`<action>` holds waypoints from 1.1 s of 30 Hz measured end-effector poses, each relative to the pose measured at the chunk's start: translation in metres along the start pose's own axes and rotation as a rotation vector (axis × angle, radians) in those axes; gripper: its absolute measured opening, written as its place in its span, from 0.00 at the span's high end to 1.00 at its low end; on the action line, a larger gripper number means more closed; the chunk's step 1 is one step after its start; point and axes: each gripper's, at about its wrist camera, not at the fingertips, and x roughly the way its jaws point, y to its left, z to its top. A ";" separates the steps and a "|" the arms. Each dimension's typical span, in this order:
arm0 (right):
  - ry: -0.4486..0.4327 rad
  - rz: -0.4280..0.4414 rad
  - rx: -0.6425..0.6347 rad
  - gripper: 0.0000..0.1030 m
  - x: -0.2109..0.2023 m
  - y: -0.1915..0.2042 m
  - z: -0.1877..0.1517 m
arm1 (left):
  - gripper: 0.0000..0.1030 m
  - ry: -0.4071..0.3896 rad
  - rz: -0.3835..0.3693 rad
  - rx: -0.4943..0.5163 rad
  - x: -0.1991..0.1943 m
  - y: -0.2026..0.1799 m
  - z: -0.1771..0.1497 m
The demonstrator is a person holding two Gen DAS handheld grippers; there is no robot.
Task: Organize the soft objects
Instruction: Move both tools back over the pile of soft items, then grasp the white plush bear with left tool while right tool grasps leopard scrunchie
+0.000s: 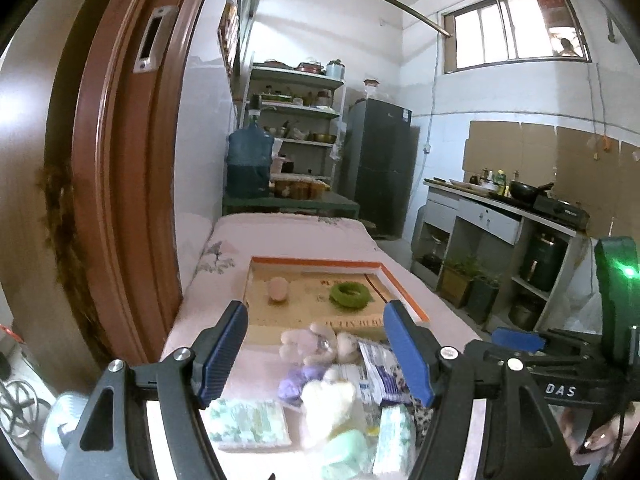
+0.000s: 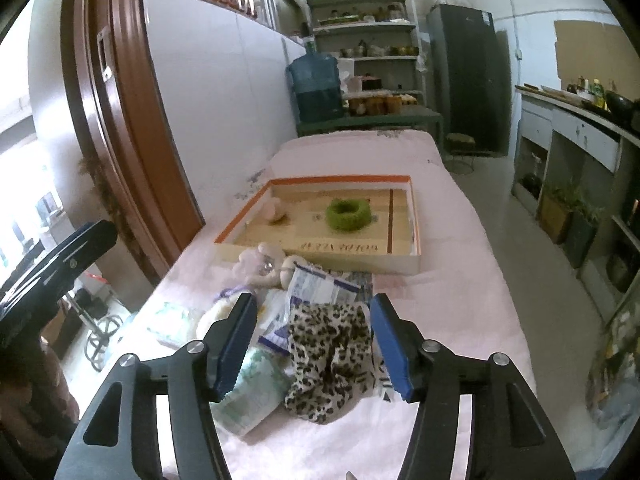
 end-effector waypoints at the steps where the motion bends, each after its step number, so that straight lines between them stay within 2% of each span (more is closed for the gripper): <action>1: 0.014 -0.001 -0.003 0.41 0.005 0.001 -0.003 | 0.32 0.008 -0.008 -0.002 0.001 0.001 -0.005; 7: 0.075 0.003 0.005 0.35 0.027 0.000 -0.020 | 0.32 0.065 -0.067 -0.002 0.014 -0.002 -0.027; 15: 0.145 0.013 0.058 0.35 0.055 -0.011 -0.034 | 0.32 0.171 -0.124 -0.032 0.051 -0.005 -0.043; 25: 0.193 0.032 0.123 0.35 0.079 -0.024 -0.040 | 0.32 0.279 -0.108 -0.083 0.094 -0.003 -0.059; 33: 0.218 0.045 0.132 0.35 0.091 -0.026 -0.045 | 0.32 0.333 -0.101 -0.117 0.108 0.002 -0.071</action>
